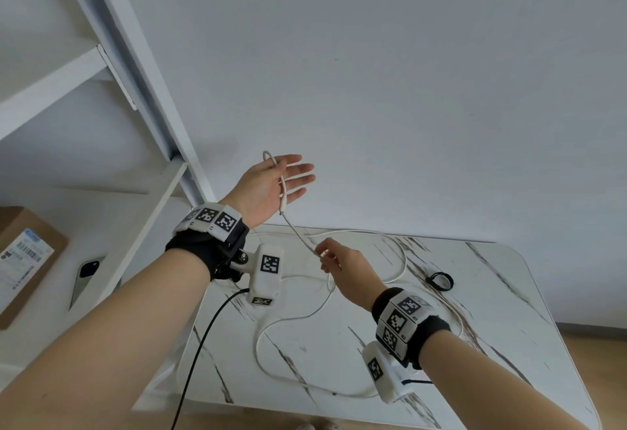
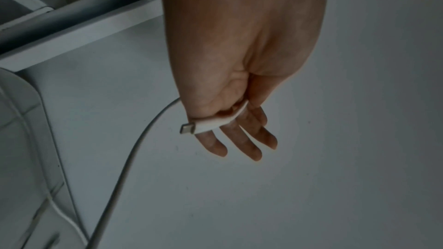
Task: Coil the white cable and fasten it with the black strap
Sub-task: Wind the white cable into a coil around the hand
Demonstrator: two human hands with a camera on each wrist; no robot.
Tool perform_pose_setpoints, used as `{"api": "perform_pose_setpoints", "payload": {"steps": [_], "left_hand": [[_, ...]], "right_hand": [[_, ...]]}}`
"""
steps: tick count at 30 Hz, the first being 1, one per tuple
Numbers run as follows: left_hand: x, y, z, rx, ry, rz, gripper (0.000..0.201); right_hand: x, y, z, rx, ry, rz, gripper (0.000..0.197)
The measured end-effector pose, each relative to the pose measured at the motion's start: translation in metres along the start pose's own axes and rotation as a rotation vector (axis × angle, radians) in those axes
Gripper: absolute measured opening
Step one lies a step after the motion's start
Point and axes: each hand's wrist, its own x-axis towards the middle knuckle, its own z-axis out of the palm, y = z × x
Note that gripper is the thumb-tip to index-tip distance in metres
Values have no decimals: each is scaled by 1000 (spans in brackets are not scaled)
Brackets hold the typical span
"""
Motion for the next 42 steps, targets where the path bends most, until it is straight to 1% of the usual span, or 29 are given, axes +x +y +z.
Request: {"api": "perform_pose_setpoints", "payload": {"steps": [4,10,13,18,21,24,28,31,34,36,38,40,42], "left_hand": [[3,0,1,92,19,5,26],[8,-5,4,295,24,-11,27],[7,-6,7,366,29,-11,27],[5,-15,9,580,48,-18,31],[6,-19,10,553,67,-15,32],[6,-19,12,493,67,-16,31],[3,-24,16,552,58,-50,28],[2,-30,16,583,57,-89,26],[0,-36,15,588,5,-184,29],[-4,-37,14,547,-27,-254,31],[-7,-35,12,509,-29,-305,38],[-10,-32,9,512,-37,-354,46],[-14,-28,7,548,-74,-405,45]], "right_hand": [[9,-6,-11,-67,67,-67,25],[22,-21,-29,-62,144,-161,23],[24,-26,-36,-76,150,-206,23],[27,-33,-47,-80,164,-293,22],[28,-37,-51,-67,157,-318,21],[29,-40,-54,-80,138,-316,22],[33,-44,-58,-66,117,-303,21],[36,-48,-61,12,136,-258,14],[38,-52,-67,112,121,-213,9],[40,-53,-73,109,86,-197,9],[42,-50,-79,101,45,-170,8],[43,-45,-83,96,22,-139,9],[44,-41,-85,93,22,-124,9]]}}
